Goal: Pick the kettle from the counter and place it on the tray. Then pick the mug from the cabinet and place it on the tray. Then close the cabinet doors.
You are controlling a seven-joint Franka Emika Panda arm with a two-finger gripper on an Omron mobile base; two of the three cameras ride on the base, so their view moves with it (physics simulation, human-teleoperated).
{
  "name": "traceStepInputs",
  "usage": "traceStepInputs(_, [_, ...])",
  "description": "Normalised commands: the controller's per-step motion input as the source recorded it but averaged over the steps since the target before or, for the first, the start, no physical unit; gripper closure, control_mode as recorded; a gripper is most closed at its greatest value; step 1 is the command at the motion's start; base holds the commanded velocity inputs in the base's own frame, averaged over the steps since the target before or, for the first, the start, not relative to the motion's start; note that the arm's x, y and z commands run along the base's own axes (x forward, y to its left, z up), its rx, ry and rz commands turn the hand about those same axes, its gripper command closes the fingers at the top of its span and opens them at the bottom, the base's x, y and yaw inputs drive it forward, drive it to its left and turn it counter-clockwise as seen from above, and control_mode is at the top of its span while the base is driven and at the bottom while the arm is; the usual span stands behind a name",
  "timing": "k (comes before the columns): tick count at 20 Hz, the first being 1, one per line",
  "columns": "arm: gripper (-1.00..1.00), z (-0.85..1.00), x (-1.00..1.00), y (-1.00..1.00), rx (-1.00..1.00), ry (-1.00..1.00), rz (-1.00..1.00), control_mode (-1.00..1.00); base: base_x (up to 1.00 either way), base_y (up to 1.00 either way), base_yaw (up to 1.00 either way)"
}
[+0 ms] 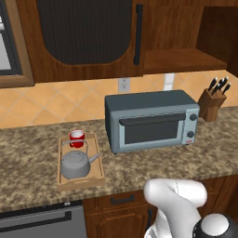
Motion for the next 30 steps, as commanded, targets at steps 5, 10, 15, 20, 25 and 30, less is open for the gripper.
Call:
traceStepInputs(5, [-1.00,0.50,0.21,0.09,-0.21,0.00,0.07,-1.00,0.00,0.00,0.00])
traceStepInputs(10, [-1.00,0.49,0.05,0.59,-0.33,-0.03,0.03,-1.00,0.00,0.00,0.00])
traceStepInputs(15, [-1.00,0.40,0.00,0.98,-0.43,-0.07,0.00,-1.00,0.00,0.00,0.00])
traceStepInputs(20, [-1.00,0.45,0.08,0.96,-0.41,-0.03,0.00,-1.00,0.00,0.00,0.00])
traceStepInputs(25, [-1.00,0.50,0.57,0.81,-0.36,0.00,0.02,-1.00,0.00,0.00,0.00])
traceStepInputs(30, [-1.00,0.27,0.93,0.31,-0.21,0.01,0.12,-1.00,0.00,0.00,0.00])
